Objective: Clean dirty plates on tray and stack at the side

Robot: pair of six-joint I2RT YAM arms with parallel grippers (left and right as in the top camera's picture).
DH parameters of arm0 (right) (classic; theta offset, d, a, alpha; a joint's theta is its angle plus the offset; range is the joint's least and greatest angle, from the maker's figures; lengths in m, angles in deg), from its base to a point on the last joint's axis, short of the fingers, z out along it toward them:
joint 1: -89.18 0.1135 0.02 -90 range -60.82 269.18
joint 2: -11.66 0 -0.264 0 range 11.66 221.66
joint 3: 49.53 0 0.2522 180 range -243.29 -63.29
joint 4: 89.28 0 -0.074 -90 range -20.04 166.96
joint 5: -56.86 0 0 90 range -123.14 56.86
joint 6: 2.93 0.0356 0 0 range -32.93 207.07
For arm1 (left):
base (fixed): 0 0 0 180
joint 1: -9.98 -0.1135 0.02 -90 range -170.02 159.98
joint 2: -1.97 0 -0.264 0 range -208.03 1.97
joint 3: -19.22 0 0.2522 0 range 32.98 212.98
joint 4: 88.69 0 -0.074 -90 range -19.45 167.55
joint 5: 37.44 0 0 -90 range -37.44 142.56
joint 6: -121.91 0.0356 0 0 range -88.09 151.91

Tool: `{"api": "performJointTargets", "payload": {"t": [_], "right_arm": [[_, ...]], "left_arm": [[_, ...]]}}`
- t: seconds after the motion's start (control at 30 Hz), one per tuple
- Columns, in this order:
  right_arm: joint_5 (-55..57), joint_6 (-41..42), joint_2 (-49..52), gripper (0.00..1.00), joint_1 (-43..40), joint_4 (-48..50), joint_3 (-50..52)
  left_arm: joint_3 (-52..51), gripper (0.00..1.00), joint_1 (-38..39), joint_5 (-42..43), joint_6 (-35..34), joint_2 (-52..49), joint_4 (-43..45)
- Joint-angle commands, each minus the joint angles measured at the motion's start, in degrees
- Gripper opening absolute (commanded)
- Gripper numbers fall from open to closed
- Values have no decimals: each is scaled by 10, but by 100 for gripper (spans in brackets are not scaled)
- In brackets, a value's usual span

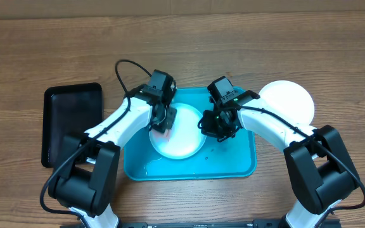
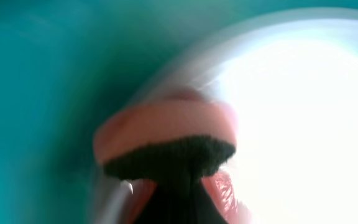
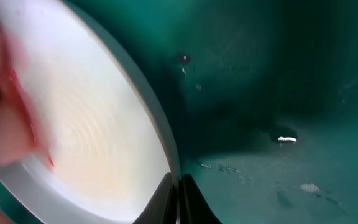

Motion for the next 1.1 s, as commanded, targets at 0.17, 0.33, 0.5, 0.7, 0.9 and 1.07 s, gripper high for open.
{"api": "performJointTargets", "payload": {"t": [0.17, 0.33, 0.5, 0.7, 0.9, 1.07], "right_arm": [[-15, -2, 3, 4, 7, 15, -6], [-16, -2, 3, 4, 7, 15, -6], [-16, -2, 3, 4, 7, 13, -6], [-16, -2, 3, 4, 7, 13, -6], [-31, -2, 3, 4, 8, 15, -6], [-35, -2, 3, 4, 24, 24, -6]], "left_arm": [[-6, 4, 1, 166, 131, 0, -63], [-6, 4, 1, -23, -26, 0, 10], [-6, 4, 1, -313, -239, 0, 18], [-6, 4, 4, -215, -146, 0, 3], [-6, 4, 11, 220, 148, 0, -65], [-6, 4, 11, 188, 79, 0, -30]]}}
